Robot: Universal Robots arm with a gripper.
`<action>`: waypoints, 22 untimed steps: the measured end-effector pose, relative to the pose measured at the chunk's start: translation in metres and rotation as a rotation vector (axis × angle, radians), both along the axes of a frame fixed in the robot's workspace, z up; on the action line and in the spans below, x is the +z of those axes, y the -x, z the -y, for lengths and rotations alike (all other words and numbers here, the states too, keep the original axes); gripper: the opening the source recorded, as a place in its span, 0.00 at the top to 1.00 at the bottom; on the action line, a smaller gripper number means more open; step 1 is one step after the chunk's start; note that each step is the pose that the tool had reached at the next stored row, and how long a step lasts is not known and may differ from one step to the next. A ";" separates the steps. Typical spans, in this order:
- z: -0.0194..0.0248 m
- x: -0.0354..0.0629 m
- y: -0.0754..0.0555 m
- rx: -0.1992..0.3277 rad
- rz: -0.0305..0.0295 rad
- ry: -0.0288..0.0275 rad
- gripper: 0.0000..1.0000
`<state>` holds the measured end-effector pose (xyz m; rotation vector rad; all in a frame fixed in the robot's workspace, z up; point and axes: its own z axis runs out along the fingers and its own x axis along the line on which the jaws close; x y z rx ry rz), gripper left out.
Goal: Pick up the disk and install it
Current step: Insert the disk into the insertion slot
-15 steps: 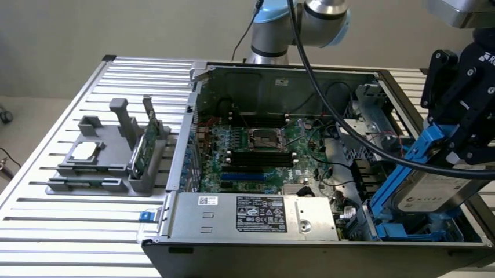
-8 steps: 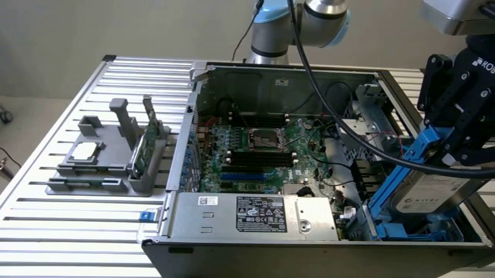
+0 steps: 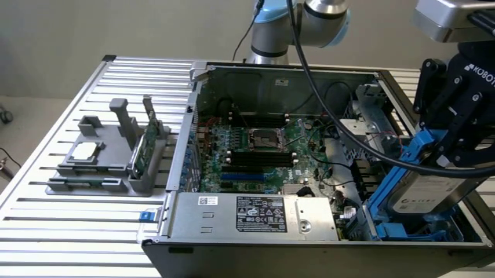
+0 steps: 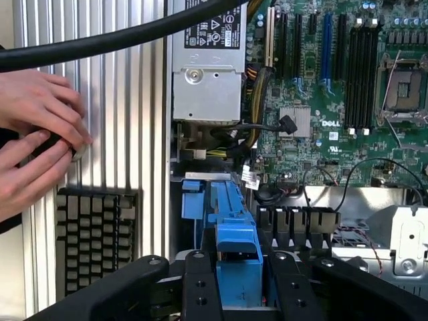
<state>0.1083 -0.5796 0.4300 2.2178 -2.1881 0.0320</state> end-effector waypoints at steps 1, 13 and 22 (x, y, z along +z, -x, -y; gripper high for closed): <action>-0.0007 -0.0008 0.000 0.000 0.0000 0.0006 0.67; -0.0044 -0.0155 -0.001 0.000 0.0000 0.0020 0.67; -0.0045 -0.0311 -0.001 0.000 0.0000 0.0016 0.67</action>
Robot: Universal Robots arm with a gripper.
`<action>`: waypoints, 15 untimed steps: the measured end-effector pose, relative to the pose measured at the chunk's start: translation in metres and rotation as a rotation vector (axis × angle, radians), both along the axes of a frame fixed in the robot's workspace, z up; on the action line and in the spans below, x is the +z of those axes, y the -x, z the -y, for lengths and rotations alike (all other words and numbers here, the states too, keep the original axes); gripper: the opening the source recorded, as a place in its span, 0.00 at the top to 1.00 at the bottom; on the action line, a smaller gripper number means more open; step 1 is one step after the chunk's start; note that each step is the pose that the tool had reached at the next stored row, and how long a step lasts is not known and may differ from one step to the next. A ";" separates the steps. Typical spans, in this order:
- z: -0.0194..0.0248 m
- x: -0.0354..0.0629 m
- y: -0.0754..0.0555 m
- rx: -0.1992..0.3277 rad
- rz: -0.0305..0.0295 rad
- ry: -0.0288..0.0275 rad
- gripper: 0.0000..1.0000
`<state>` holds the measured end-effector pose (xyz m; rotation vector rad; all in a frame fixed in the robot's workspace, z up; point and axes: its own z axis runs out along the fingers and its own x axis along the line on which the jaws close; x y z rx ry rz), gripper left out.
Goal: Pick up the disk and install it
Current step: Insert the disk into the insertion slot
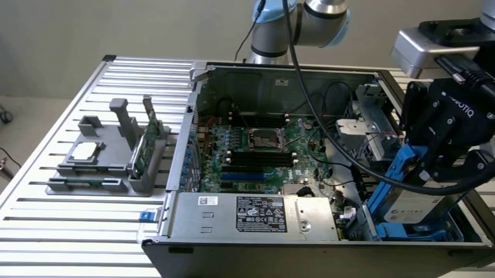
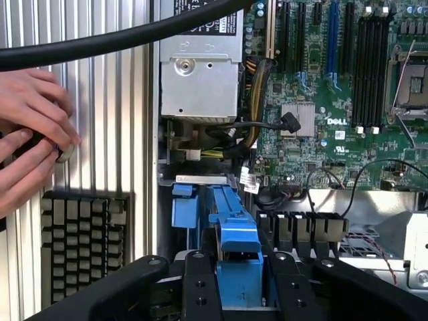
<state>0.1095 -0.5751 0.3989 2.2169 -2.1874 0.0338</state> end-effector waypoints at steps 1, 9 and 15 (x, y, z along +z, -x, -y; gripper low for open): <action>0.0000 -0.0015 0.000 0.000 0.0000 0.0001 0.67; 0.0008 -0.0086 0.000 0.000 -0.0002 -0.0003 0.67; 0.0048 -0.0098 0.000 0.000 -0.0003 -0.0010 0.67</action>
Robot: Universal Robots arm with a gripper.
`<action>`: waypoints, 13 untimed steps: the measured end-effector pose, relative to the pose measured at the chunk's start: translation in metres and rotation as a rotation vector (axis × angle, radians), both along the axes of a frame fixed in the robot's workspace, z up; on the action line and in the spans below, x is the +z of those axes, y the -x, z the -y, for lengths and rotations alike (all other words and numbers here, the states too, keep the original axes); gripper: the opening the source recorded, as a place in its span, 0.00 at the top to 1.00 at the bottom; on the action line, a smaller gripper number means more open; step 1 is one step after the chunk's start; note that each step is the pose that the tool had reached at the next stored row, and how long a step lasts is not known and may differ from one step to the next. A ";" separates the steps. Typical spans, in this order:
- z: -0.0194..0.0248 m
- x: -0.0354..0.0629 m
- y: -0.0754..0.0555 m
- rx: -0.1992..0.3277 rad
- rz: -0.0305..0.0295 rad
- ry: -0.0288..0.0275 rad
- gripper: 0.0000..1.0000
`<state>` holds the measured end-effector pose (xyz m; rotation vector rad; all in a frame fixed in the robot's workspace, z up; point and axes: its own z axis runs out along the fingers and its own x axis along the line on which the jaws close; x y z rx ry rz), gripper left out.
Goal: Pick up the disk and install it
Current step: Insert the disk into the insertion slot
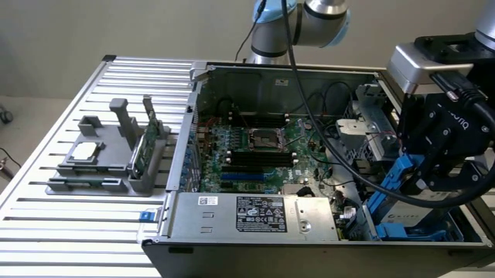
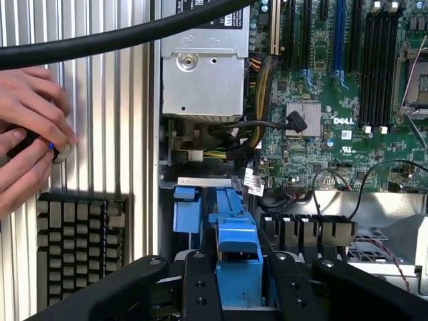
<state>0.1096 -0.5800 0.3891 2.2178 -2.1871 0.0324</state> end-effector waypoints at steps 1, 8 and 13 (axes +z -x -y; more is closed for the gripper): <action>0.0003 -0.0005 0.000 0.000 0.0000 -0.0002 0.67; 0.0018 -0.0073 0.000 0.000 0.0000 -0.0003 0.67; 0.0050 -0.0112 0.000 0.000 -0.0002 -0.0011 0.67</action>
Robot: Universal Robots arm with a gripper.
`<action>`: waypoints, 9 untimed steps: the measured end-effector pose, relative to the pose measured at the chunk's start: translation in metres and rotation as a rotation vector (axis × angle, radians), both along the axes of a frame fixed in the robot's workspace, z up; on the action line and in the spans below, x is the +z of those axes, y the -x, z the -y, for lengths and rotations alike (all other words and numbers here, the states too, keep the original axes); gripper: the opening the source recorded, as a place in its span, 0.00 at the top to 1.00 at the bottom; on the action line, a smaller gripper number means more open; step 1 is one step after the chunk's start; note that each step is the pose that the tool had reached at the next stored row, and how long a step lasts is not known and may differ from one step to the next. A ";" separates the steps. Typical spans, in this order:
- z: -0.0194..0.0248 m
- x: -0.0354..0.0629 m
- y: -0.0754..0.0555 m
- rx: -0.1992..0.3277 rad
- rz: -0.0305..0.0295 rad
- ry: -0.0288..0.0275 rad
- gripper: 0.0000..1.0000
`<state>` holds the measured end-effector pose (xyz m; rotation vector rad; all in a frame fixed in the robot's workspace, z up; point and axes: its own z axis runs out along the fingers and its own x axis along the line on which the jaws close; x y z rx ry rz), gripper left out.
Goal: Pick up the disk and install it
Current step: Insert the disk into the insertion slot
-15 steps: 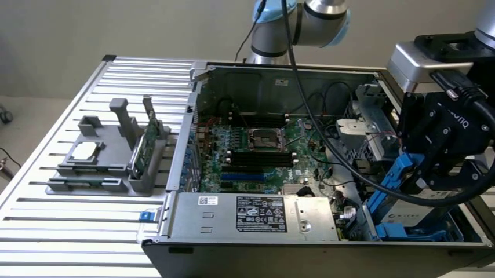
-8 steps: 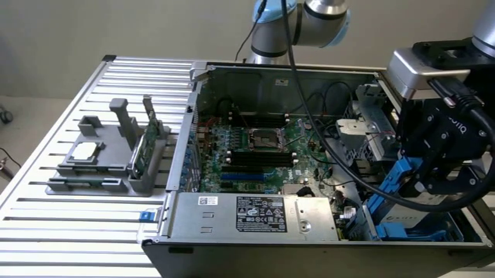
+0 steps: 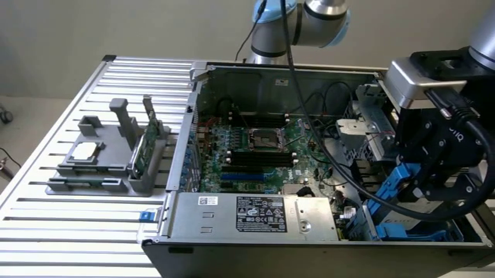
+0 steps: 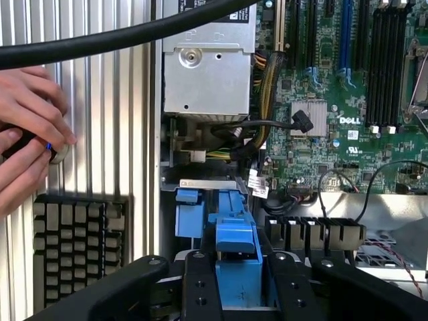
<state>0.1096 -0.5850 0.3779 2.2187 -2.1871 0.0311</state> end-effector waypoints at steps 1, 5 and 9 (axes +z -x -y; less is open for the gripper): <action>0.0009 -0.0010 0.000 0.000 0.0000 -0.0004 0.67; 0.0043 -0.0059 0.000 0.000 -0.0001 -0.0012 0.67; 0.0058 -0.0126 0.000 0.000 -0.0001 -0.0018 0.67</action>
